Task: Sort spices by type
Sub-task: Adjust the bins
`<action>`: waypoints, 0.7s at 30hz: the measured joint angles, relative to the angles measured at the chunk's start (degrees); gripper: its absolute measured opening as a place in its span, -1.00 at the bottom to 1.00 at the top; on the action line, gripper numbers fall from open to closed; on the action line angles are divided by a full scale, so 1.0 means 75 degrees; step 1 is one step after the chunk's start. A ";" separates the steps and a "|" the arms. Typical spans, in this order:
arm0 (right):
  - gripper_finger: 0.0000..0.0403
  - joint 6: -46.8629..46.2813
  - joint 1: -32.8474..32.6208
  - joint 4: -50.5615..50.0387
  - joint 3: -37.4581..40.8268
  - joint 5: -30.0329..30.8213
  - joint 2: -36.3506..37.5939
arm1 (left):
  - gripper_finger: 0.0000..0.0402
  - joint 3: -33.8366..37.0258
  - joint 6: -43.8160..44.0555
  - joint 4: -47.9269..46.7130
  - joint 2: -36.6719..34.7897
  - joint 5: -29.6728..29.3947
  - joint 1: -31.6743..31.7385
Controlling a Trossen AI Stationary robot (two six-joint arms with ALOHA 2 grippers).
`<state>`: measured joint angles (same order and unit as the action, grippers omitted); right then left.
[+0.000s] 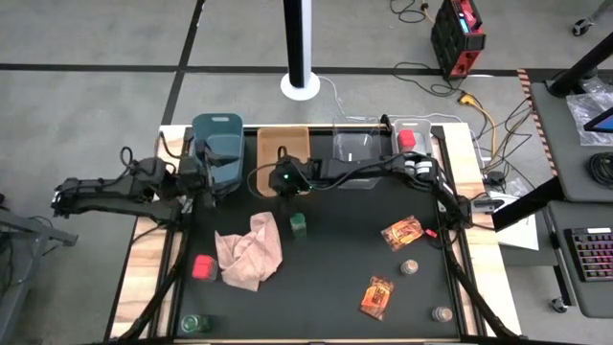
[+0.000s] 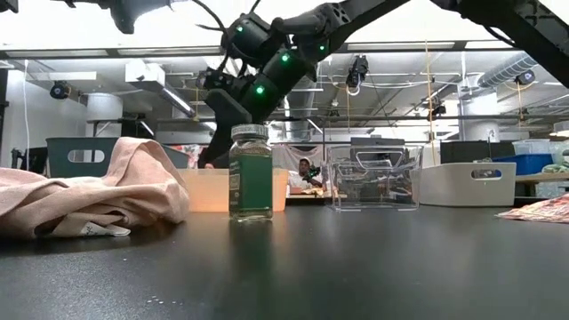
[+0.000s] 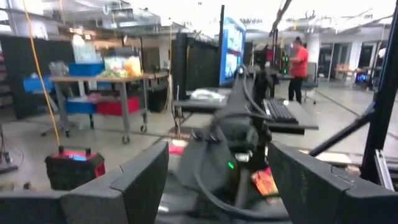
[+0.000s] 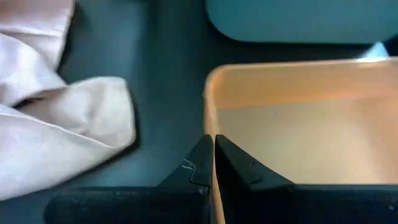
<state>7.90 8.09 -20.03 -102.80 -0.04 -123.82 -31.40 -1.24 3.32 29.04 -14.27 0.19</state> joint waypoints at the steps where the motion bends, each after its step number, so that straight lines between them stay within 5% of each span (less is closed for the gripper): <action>1: -0.96 0.0097 0.0027 -0.0134 0.0000 0.0002 0.0057 | 0.29 0.0000 0.0092 -0.0138 0.0083 0.0008 0.0000; 11: -0.96 0.0624 0.0039 -0.2200 0.0355 0.0467 0.2464 | 0.20 0.0015 0.0931 -0.1057 0.1517 0.0051 -0.0057; 15: -0.96 0.0302 0.0013 -0.2364 0.1255 0.0545 0.3688 | -0.18 0.0017 0.1340 -0.1365 0.2124 0.0801 -0.0094; 19: -0.96 0.0002 -0.0022 -0.2176 0.2243 0.0609 0.4778 | -0.83 0.0017 0.1630 -0.1684 0.2679 0.1048 -0.0140; 21: -0.96 -0.0127 -0.0016 -0.1911 0.2719 0.0618 0.5148 | -0.93 0.0020 0.1765 -0.1653 0.3028 0.1047 -0.0183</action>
<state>6.95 7.97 -34.37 -82.42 4.60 -85.20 -31.24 11.99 -9.08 51.75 -6.43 -1.18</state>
